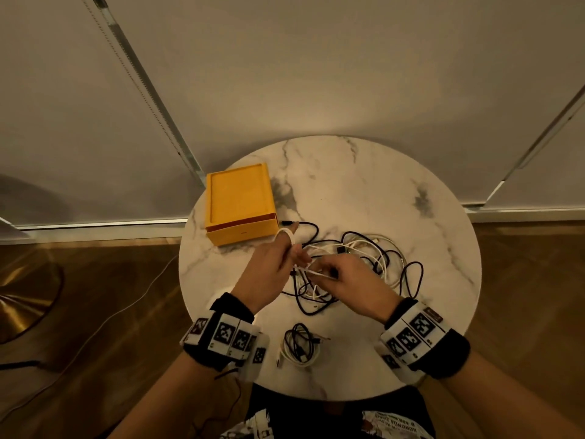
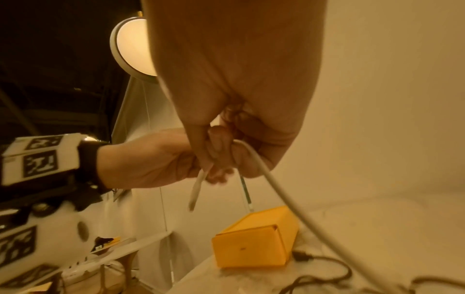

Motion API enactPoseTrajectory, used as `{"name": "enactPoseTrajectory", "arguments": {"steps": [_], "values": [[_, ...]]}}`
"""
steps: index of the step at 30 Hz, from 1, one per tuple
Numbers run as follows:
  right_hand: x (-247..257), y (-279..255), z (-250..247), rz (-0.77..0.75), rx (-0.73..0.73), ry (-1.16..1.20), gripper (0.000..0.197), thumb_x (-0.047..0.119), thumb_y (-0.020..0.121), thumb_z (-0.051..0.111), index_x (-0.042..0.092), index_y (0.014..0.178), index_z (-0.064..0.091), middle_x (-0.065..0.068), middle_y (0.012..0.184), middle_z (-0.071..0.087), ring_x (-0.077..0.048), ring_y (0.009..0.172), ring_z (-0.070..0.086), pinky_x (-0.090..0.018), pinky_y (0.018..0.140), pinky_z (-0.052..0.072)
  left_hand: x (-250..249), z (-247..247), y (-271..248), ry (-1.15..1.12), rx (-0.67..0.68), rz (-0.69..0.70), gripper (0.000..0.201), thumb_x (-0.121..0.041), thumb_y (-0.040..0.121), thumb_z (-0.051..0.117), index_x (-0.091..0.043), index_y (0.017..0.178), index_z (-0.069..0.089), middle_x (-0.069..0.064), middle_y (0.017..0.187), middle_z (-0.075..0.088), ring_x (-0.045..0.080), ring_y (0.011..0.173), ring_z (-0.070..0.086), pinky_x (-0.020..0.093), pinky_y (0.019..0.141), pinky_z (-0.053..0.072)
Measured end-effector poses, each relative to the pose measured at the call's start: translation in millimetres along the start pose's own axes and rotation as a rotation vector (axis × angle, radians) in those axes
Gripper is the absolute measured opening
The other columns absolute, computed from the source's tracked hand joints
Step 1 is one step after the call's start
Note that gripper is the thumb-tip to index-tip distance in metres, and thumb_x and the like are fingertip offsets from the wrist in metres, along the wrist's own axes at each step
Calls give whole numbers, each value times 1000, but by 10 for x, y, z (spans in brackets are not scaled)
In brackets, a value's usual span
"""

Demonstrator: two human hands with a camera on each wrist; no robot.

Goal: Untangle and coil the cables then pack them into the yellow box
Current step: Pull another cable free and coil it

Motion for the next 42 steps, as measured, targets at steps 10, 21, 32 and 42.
{"name": "enactPoseTrajectory", "arguments": {"steps": [10, 21, 32, 42], "values": [[-37, 58, -425, 45, -91, 255, 9, 13, 79, 77, 13, 87, 76, 3, 62, 66, -4, 57, 58, -19, 58, 46, -81, 84, -173, -409, 457, -320, 53, -40, 103, 30, -5, 99, 71, -2, 47, 40, 16, 44, 34, 22, 52, 33], [-155, -81, -264, 118, -194, 911, 7, 10, 76, 69, 11, 75, 76, -1, 49, 56, -11, 42, 42, -20, 43, 36, -227, -69, -198, -1204, 598, -269, 42, -47, 86, 61, -6, 92, 72, -12, 43, 28, 3, 39, 25, 22, 46, 21], [-115, -164, 357, 154, 64, 624, 32, 22, 104, 37, 5, 106, 64, -21, 65, 62, -19, 47, 56, -26, 48, 41, -349, -165, -36, -1207, 133, -293, 38, -16, 102, 36, 2, 136, 42, 10, 75, 67, 21, 66, 63, 31, 67, 51], [-97, -69, -62, 90, 34, 391, 10, 8, 92, 60, 6, 95, 69, 1, 59, 57, -4, 49, 46, -18, 51, 37, -127, 37, 15, 148, 61, 96, 35, -15, 101, 44, 3, 132, 46, 16, 131, 58, 29, 112, 57, 17, 91, 34]]}}
Point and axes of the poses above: each hand's wrist, its own y-axis towards the middle knuckle, its own z-axis out of the palm, x = y × z, the point moved 2 cm from there along y, towards the middle knuckle
